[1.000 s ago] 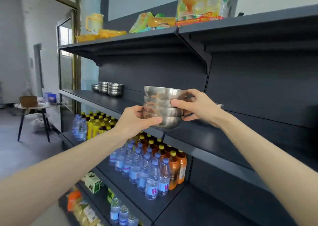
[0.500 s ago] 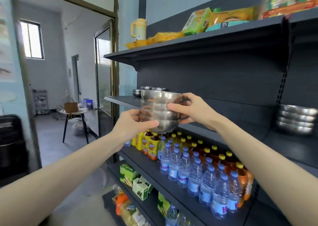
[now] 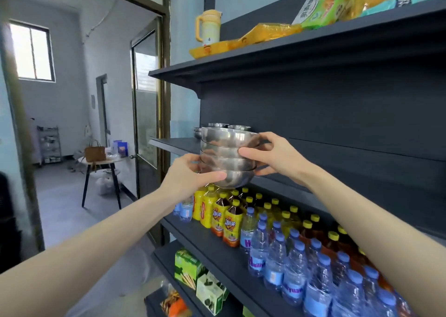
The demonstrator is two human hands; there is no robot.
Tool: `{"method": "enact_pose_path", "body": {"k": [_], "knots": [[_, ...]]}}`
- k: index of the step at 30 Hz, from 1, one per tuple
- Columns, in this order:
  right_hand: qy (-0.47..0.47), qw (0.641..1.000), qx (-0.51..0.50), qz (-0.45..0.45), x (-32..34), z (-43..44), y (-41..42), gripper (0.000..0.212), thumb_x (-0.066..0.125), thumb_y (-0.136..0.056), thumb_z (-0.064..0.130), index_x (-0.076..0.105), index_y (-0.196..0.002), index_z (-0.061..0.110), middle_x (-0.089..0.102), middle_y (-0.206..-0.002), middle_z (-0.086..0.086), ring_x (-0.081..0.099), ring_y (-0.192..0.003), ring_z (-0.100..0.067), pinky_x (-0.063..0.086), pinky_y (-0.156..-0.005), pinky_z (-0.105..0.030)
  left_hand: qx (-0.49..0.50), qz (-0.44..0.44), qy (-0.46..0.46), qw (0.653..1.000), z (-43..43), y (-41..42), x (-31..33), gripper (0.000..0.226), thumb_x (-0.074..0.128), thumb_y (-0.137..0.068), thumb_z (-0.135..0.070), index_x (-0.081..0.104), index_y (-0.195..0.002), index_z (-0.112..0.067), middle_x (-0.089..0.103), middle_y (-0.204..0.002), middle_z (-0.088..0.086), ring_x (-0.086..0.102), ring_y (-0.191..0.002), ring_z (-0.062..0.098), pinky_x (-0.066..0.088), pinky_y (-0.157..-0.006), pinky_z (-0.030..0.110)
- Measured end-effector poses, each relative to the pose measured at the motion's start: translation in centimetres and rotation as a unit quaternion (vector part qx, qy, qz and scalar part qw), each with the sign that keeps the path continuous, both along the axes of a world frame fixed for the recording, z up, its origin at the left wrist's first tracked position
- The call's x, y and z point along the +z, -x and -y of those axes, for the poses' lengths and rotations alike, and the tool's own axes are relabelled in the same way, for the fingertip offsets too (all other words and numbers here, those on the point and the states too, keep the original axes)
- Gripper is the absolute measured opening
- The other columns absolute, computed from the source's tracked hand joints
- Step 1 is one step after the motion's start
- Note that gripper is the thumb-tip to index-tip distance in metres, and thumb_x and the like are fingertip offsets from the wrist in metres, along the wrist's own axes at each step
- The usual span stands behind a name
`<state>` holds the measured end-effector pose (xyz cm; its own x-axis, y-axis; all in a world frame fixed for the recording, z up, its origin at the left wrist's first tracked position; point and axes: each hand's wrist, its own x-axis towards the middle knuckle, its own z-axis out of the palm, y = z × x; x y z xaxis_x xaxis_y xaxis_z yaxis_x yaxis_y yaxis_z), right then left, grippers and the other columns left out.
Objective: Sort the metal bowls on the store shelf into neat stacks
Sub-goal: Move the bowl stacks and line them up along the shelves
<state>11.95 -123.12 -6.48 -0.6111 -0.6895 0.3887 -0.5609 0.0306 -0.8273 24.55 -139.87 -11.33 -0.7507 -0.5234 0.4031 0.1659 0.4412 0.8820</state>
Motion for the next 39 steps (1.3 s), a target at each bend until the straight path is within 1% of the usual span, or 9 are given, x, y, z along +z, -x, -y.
{"method": "enact_pose_path", "body": {"k": [6,8,12,15,23,28,32,36,39], "knots": [[-0.006,0.999,-0.029,-0.013,1.5,5.2,7.0,0.046,0.079,-0.071,0.039,0.056,-0.108,0.024,0.07,-0.106,-0.002,0.068,-0.087,-0.019,0.06,-0.078,-0.04,-0.017,-0.005,0.014,1.0,6.1,7.9,1.3,0.05,0.087,-0.064,-0.031,0.065,-0.106,-0.016,0.073,-0.09,-0.002,0.068,-0.081,0.012,0.056,-0.082,0.033],[-0.005,0.999,-0.041,-0.012,2.1,6.5,9.0,0.052,0.08,-0.071,0.04,0.055,-0.113,0.023,0.07,-0.107,0.001,0.069,-0.094,-0.02,0.06,-0.078,-0.039,-0.027,-0.01,0.015,0.999,7.7,10.5,1.7,0.048,0.087,-0.062,-0.033,0.065,-0.103,-0.02,0.074,-0.09,-0.003,0.069,-0.085,0.013,0.056,-0.086,0.036],[-0.011,0.997,-0.07,-0.012,2.6,8.7,12.9,0.051,0.079,-0.071,0.039,0.053,-0.112,0.025,0.069,-0.107,0.002,0.069,-0.093,-0.017,0.06,-0.078,-0.038,-0.058,-0.008,0.016,0.998,10.6,15.3,2.0,0.038,0.087,-0.063,-0.032,0.066,-0.094,-0.025,0.074,-0.086,-0.005,0.07,-0.086,0.011,0.055,-0.09,0.038],[-0.009,0.995,-0.101,-0.01,2.9,10.2,15.6,0.053,0.08,-0.071,0.039,0.053,-0.113,0.024,0.07,-0.106,0.001,0.07,-0.094,-0.019,0.06,-0.078,-0.037,-0.087,-0.006,0.014,0.996,12.7,19.2,2.2,0.041,0.089,-0.06,-0.035,0.068,-0.094,-0.024,0.075,-0.088,-0.005,0.07,-0.09,0.013,0.054,-0.091,0.041],[-0.004,0.978,-0.208,-0.005,2.3,14.1,21.5,0.055,0.08,-0.071,0.037,0.052,-0.117,0.022,0.07,-0.108,-0.003,0.068,-0.087,-0.017,0.059,-0.081,-0.04,-0.211,-0.005,0.019,0.977,17.9,29.3,2.1,0.031,0.086,-0.066,-0.027,0.068,-0.091,-0.022,0.074,-0.081,-0.009,0.069,-0.083,0.005,0.055,-0.091,0.034],[0.001,0.958,-0.288,0.003,2.0,16.5,24.6,0.062,0.081,-0.068,0.041,0.051,-0.119,0.023,0.069,-0.108,0.002,0.07,-0.095,-0.021,0.058,-0.084,-0.042,-0.289,0.016,0.03,0.957,21.1,35.2,2.4,0.032,0.086,-0.065,-0.029,0.068,-0.091,-0.022,0.075,-0.088,-0.001,0.07,-0.088,0.011,0.054,-0.092,0.038],[0.009,0.942,-0.335,0.011,1.4,17.7,26.3,0.065,0.082,-0.067,0.04,0.05,-0.121,0.023,0.069,-0.108,0.005,0.07,-0.094,-0.014,0.058,-0.084,-0.042,-0.343,0.033,0.028,0.938,22.5,39.1,2.0,0.039,0.086,-0.064,-0.027,0.067,-0.096,-0.017,0.074,-0.084,-0.005,0.069,-0.085,0.008,0.054,-0.093,0.04],[0.011,0.929,-0.37,0.028,0.8,18.6,27.7,0.065,0.082,-0.071,0.034,0.048,-0.125,0.02,0.068,-0.107,0.005,0.071,-0.09,-0.012,0.06,-0.079,-0.039,-0.378,0.046,0.031,0.924,23.4,42.2,1.5,0.039,0.085,-0.067,-0.022,0.066,-0.099,-0.016,0.075,-0.096,0.002,0.069,-0.096,0.016,0.052,-0.096,0.039],[0.017,0.921,-0.386,0.044,0.3,19.0,29.2,0.066,0.082,-0.07,0.032,0.046,-0.124,0.021,0.067,-0.109,0.003,0.071,-0.09,-0.012,0.06,-0.076,-0.037,-0.384,0.061,0.04,0.921,23.7,44.3,1.1,0.043,0.086,-0.066,-0.023,0.065,-0.103,-0.016,0.074,-0.097,0.002,0.068,-0.097,0.013,0.051,-0.096,0.034]]}}
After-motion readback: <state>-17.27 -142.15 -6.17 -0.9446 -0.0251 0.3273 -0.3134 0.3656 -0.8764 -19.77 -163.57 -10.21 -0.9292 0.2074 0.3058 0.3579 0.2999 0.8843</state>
